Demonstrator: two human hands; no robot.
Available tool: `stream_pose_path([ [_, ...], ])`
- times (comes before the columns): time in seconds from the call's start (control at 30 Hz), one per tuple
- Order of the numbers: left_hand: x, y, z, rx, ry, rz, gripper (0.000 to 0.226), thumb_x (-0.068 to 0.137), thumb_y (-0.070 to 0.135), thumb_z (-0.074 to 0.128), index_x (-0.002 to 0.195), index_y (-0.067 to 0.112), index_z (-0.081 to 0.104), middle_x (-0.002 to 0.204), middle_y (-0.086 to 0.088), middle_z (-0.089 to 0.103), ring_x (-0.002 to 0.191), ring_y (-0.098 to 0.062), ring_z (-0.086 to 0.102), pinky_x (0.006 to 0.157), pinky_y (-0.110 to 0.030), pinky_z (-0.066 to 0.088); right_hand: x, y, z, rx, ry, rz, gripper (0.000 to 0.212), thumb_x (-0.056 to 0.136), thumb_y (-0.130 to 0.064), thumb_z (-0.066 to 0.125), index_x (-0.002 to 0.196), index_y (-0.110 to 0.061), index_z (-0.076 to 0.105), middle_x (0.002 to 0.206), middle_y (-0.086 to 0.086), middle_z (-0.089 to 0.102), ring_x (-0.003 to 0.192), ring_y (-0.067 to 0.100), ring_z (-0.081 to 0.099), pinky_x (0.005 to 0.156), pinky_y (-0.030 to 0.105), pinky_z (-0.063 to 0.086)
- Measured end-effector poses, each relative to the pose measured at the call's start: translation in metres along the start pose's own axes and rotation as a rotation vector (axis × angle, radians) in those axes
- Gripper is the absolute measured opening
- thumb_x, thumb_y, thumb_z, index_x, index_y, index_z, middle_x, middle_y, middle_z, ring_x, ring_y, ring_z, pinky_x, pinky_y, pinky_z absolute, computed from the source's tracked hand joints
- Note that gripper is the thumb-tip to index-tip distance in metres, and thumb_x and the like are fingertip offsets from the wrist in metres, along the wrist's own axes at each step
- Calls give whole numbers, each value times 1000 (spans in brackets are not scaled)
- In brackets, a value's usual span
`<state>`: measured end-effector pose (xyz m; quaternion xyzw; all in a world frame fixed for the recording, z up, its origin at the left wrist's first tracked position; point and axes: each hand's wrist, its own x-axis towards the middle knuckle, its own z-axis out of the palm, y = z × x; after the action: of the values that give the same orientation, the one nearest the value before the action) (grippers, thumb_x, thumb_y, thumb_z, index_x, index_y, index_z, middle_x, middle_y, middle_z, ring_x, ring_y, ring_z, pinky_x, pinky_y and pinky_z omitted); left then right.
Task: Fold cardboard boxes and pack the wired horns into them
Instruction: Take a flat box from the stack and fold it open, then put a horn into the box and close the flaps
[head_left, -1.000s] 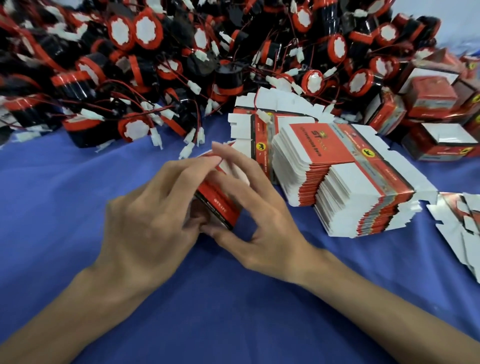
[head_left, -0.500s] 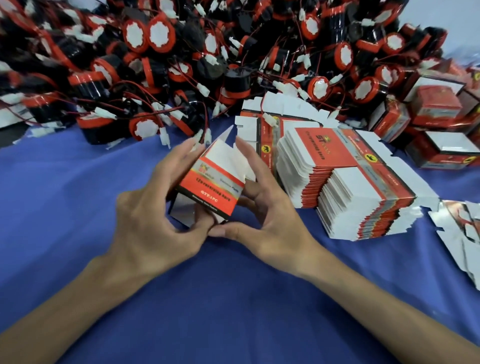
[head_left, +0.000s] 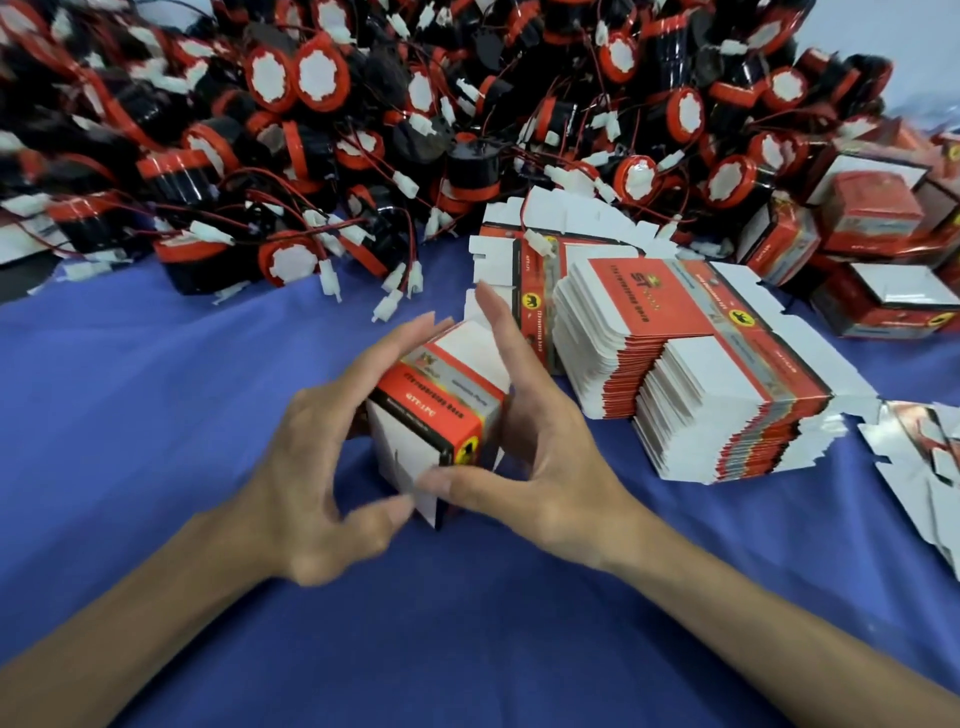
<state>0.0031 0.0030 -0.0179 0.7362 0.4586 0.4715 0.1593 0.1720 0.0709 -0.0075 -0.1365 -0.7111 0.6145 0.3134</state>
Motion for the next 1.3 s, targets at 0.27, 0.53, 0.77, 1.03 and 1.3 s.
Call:
stream_pose_path([
  [0.27, 11, -6, -5, -37, 323, -86, 69, 88, 67, 47, 141, 26, 35, 148, 10, 42, 138, -17, 40, 108, -37, 40, 22, -15, 11, -997, -148, -319, 106, 78, -1, 63, 149, -27, -11, 95, 8, 60, 73, 20, 53, 77, 40, 48],
  [0.53, 10, -30, -19, -8, 263, -314, 86, 88, 65, 46, 154, 29, 5, 150, 2, 38, 137, -20, 41, 104, -53, 43, 67, -26, 14, -614, -254, -280, 89, 78, 2, 67, 150, -7, 14, 109, 17, 56, 99, 27, 55, 92, 30, 44],
  [0.77, 14, -43, -34, 125, 645, -408, 71, 72, -2, 37, 128, 41, 30, 112, 19, 46, 100, 19, 47, 76, -3, 43, 143, -13, -10, -310, 588, -195, 29, 83, 4, 52, 111, -1, 58, 96, 10, 60, 83, 14, 55, 69, 15, 44],
  [1.03, 13, -43, -37, 229, 876, -464, 66, 70, 10, 45, 134, 20, 34, 132, -6, 42, 118, -5, 44, 102, -19, 37, 181, 55, -2, -1123, 164, 204, 63, 88, -35, 64, 141, -17, 37, 133, 11, 49, 128, 35, 36, 93, 48, 43],
  [1.3, 11, -35, -28, 552, 660, -252, 67, 76, 23, 48, 138, 2, 35, 131, 1, 28, 129, -41, 32, 113, -43, 27, 133, -5, 13, -473, 639, -116, 44, 94, -39, 56, 122, -7, 45, 93, 2, 68, 87, 27, 63, 69, 32, 48],
])
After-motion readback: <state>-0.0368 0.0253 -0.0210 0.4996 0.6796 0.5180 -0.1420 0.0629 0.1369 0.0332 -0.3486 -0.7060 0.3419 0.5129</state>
